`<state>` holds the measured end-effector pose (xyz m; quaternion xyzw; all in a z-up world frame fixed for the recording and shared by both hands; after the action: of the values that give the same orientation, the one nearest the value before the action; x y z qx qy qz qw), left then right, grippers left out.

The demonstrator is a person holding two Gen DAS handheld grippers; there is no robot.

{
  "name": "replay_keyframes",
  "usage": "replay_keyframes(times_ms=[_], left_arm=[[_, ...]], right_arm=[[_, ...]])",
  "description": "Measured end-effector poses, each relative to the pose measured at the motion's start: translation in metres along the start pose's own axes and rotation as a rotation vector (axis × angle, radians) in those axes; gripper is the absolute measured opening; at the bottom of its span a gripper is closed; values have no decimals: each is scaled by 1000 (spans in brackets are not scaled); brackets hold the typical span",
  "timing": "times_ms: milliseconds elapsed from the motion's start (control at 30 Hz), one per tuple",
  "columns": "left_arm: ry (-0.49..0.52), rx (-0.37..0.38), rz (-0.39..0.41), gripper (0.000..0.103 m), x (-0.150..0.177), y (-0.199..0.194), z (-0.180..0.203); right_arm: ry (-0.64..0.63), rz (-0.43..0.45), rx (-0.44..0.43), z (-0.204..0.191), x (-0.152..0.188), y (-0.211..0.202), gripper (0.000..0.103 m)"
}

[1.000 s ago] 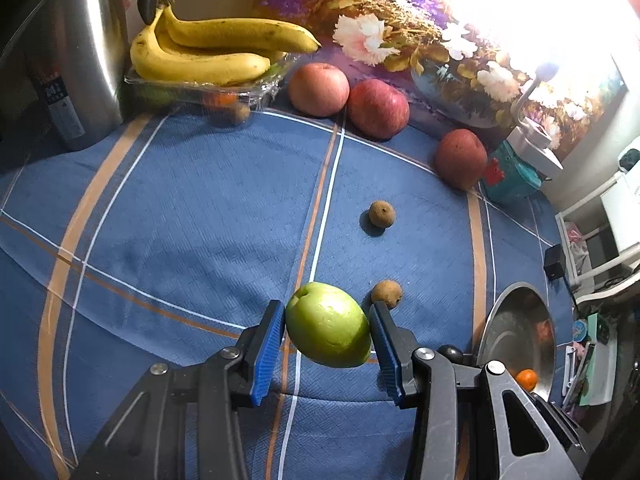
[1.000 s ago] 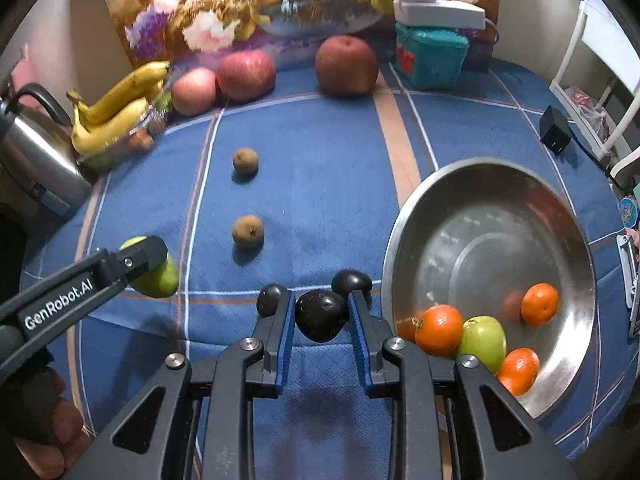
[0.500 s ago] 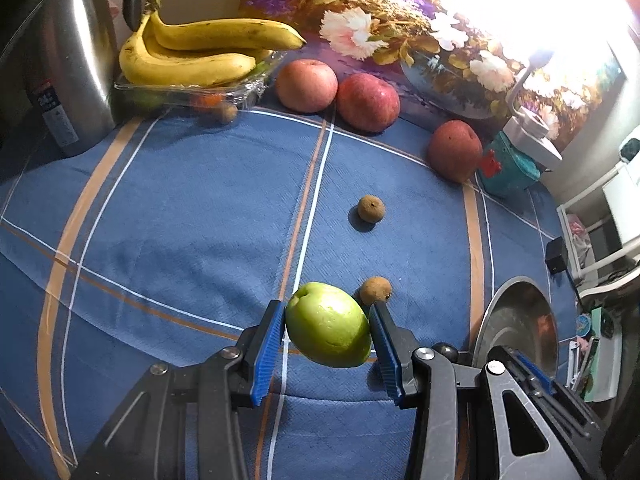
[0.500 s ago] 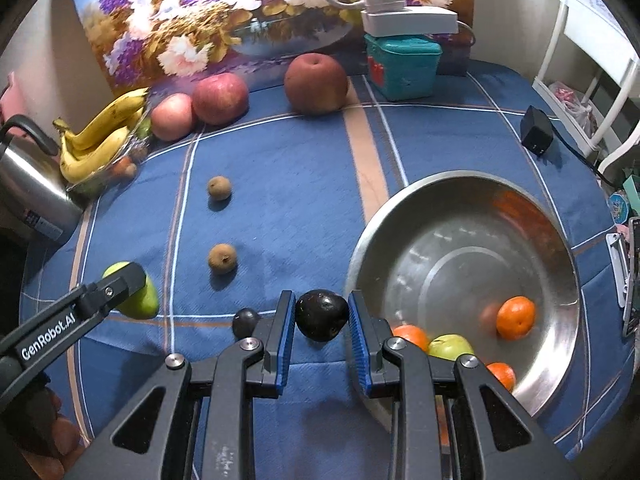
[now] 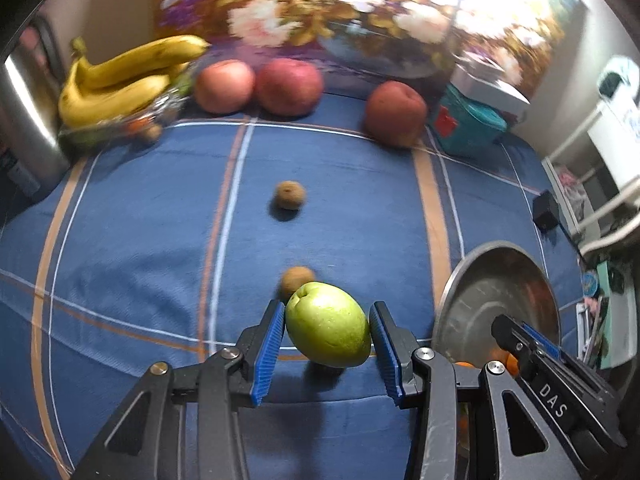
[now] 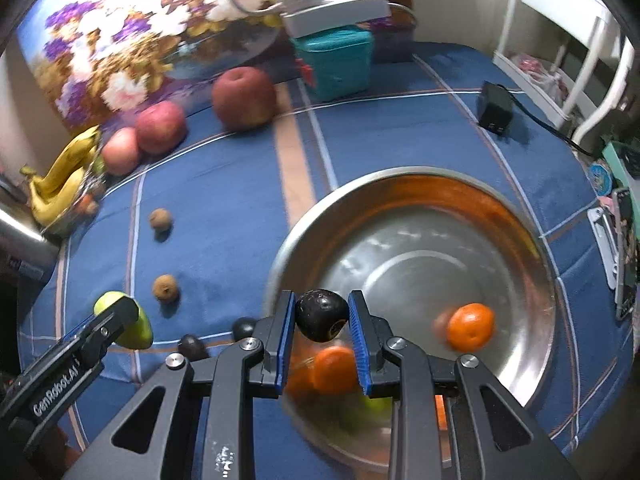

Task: Organize fruits
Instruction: 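Carry both fruits over the plate and open the left tool to drop the pear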

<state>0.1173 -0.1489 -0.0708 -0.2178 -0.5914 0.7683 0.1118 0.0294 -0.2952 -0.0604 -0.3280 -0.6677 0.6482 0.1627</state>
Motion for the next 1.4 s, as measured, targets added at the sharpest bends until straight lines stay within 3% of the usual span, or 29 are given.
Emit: replay_keyframes(times_ms=[600,900,1400], left_arm=[[236,-4,34,47,0,16,106],[273,9,35,47,4,25,119],[284,4,28,44,7,32,122]], right_arm=[[208,54,13,84,-15,-13,28],[257,31,0,103,-17,-1,28],[225,-18,6,97,-11,20,28]])
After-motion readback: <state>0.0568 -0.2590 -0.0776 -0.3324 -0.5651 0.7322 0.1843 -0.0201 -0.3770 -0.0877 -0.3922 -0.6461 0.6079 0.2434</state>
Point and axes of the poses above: each gripper's, at about its wrist camera, not at the fingertips, and y roughly the way its jaws point, z to its right, x to its underside, the point moved 7 cm from there along y, roughly the way its jaws point, and after that the axes turned 11 degrees about -z, right-handed, at the moved point
